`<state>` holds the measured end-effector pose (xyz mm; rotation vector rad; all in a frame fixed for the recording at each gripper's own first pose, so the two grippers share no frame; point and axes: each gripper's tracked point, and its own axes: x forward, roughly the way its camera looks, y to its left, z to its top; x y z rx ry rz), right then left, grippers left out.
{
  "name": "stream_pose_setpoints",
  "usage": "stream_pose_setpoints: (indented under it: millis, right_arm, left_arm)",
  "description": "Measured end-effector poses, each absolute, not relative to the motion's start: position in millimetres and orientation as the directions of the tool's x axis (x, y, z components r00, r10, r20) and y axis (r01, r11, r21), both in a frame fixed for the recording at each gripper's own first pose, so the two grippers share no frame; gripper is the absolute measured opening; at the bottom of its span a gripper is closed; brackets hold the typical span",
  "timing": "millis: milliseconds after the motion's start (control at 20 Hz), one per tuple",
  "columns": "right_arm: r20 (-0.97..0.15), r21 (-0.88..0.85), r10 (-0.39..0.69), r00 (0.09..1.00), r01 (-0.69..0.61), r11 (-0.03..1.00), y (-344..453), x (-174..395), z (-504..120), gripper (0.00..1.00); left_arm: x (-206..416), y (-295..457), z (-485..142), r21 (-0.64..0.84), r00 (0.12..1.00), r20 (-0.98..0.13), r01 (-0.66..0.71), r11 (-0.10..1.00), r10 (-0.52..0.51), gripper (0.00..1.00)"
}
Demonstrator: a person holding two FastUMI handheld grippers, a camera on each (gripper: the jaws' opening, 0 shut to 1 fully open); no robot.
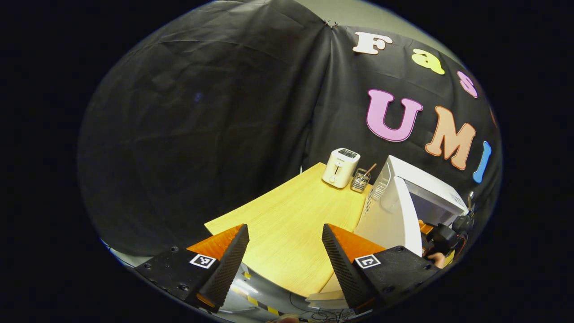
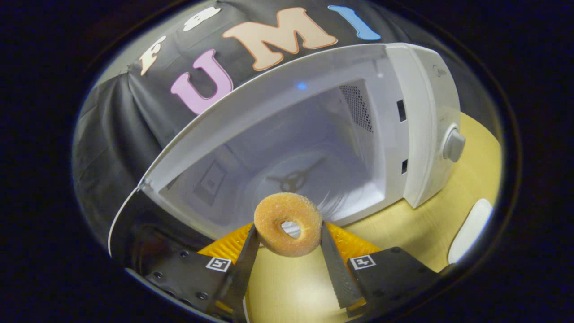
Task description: Open the microwave oven with the left hand, put the food in, and close the microwave oven.
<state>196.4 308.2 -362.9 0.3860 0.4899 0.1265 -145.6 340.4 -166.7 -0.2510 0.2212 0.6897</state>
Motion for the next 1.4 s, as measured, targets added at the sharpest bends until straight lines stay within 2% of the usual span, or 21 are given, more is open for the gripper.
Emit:
stream_pose_setpoints:
  millis: [200, 500, 550, 650, 700, 900, 950, 1000, 1050, 1150, 1200, 1250, 1300, 1400]
  right_arm:
    - [-0.383, 0.392, 0.096, 0.919, 0.067, 0.917, 301.5, 224.4, -360.6, 0.74]
    - [-0.357, 0.4, 0.035, 0.933, 0.119, 0.909, 304.6, 252.6, -366.8, 0.76]
    - [-0.367, 0.393, 0.038, 0.929, 0.118, 0.912, 306.8, 254.7, -371.0, 0.82]
    - [-0.375, 0.395, 0.06, 0.925, 0.1, 0.913, 313.0, 255.1, -372.5, 0.82]
    - [-0.37, 0.387, 0.062, 0.927, 0.093, 0.918, 312.6, 254.8, -372.3, 0.77]
    - [-0.35, 0.339, 0.064, 0.934, 0.062, 0.939, 306.1, 249.6, -364.6, 0.97]
    - [-0.347, 0.329, 0.067, 0.936, 0.055, 0.943, 303.7, 248.1, -362.9, 0.97]
    - [-0.346, 0.319, 0.069, 0.936, 0.048, 0.946, 300.4, 246.7, -360.8, 0.91]
    - [-0.341, 0.308, 0.069, 0.938, 0.042, 0.95, 296.8, 245.0, -357.9, 0.97]
    - [-0.331, 0.282, 0.067, 0.941, 0.031, 0.959, 288.7, 241.7, -353.0, 0.98]
    - [-0.33, 0.273, 0.073, 0.941, 0.021, 0.962, 287.0, 239.3, -351.6, 0.91]
    - [-0.327, 0.261, 0.078, 0.942, 0.011, 0.965, 284.4, 236.7, -349.4, 0.91]
    - [-0.324, 0.249, 0.083, 0.942, 0.0, 0.969, 282.3, 233.1, -347.5, 0.97]
    - [-0.317, 0.228, 0.11, 0.942, -0.037, 0.973, 282.2, 225.2, -341.6, 0.97]
  left_arm:
    - [-149.3, 341.0, -176.8, -0.157, 0.741, -0.309, -0.658, 0.736, 0.597, 0.97]
    - [-155.2, 335.3, -186.7, -0.144, 0.735, -0.336, -0.658, 0.739, 0.589, 0.97]
    - [-155.4, 333.2, -190.6, -0.142, 0.734, -0.344, -0.658, 0.74, 0.586, 0.97]
    - [-154.9, 331.0, -192.5, -0.138, 0.735, -0.349, -0.654, 0.744, 0.581, 0.97]
    - [-153.1, 329.6, -191.8, -0.139, 0.739, -0.349, -0.649, 0.748, 0.577, 0.97]
    - [-144.7, 327.2, -190.4, -0.149, 0.752, -0.342, -0.636, 0.757, 0.564, 0.97]
    - [-142.9, 326.4, -189.9, -0.148, 0.755, -0.34, -0.632, 0.76, 0.561, 0.97]
    - [-141.6, 325.9, -189.6, -0.146, 0.757, -0.339, -0.629, 0.764, 0.558, 0.97]
    - [-140.2, 324.1, -190.0, -0.145, 0.76, -0.338, -0.625, 0.767, 0.555, 0.97]
    - [-137.1, 324.2, -190.0, -0.148, 0.764, -0.338, -0.62, 0.771, 0.55, 0.96]
    - [-135.7, 323.3, -189.8, -0.153, 0.767, -0.338, -0.616, 0.773, 0.545, 0.96]
    - [-134.3, 321.4, -190.1, -0.158, 0.771, -0.337, -0.611, 0.775, 0.539, 0.96]
    - [-132.9, 319.5, -190.0, -0.161, 0.776, -0.336, -0.605, 0.78, 0.533, 0.96]
    - [-129.4, 316.9, -189.6, -0.151, 0.784, -0.335, -0.593, 0.791, 0.523, 0.95]
